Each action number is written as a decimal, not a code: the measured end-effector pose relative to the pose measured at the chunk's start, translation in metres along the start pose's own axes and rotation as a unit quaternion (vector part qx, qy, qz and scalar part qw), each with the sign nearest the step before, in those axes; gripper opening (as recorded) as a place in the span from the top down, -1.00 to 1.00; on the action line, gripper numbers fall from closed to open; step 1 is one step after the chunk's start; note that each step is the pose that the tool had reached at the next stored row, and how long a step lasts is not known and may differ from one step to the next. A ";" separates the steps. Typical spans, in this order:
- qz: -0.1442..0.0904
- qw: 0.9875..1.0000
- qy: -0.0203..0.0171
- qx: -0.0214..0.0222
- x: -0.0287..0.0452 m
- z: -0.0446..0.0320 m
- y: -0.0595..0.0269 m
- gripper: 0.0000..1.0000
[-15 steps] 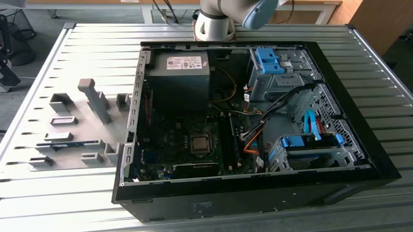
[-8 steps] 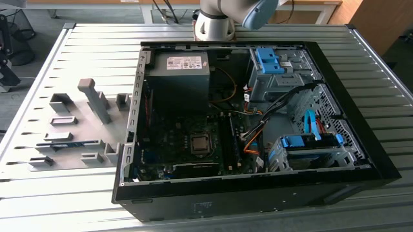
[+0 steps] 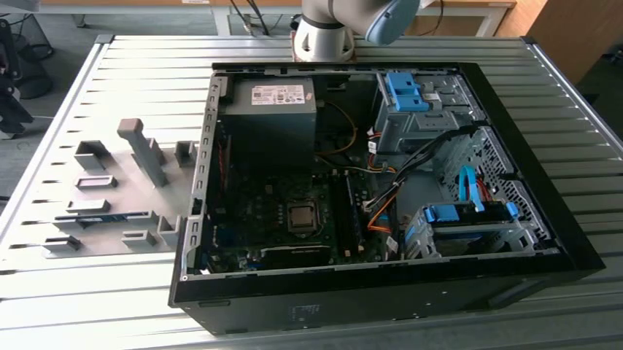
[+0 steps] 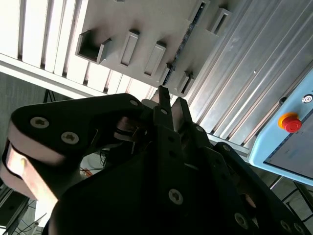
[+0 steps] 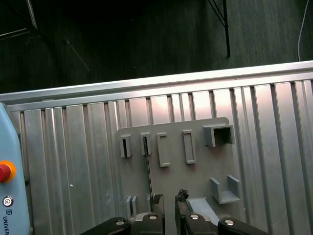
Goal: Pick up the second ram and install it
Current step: 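Pick up the second ram and move it above second insertion slot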
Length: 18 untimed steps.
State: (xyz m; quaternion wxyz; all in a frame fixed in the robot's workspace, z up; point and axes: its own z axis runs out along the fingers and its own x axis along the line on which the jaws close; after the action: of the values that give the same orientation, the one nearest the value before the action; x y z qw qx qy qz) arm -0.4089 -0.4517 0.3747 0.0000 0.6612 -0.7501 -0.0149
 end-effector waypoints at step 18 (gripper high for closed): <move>0.002 1.000 0.000 0.000 0.0020 0.0139 -0.0005 0.38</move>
State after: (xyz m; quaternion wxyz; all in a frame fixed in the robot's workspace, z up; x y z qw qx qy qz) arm -0.4089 -0.4534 0.3607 0.0000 0.6594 -0.7517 -0.0148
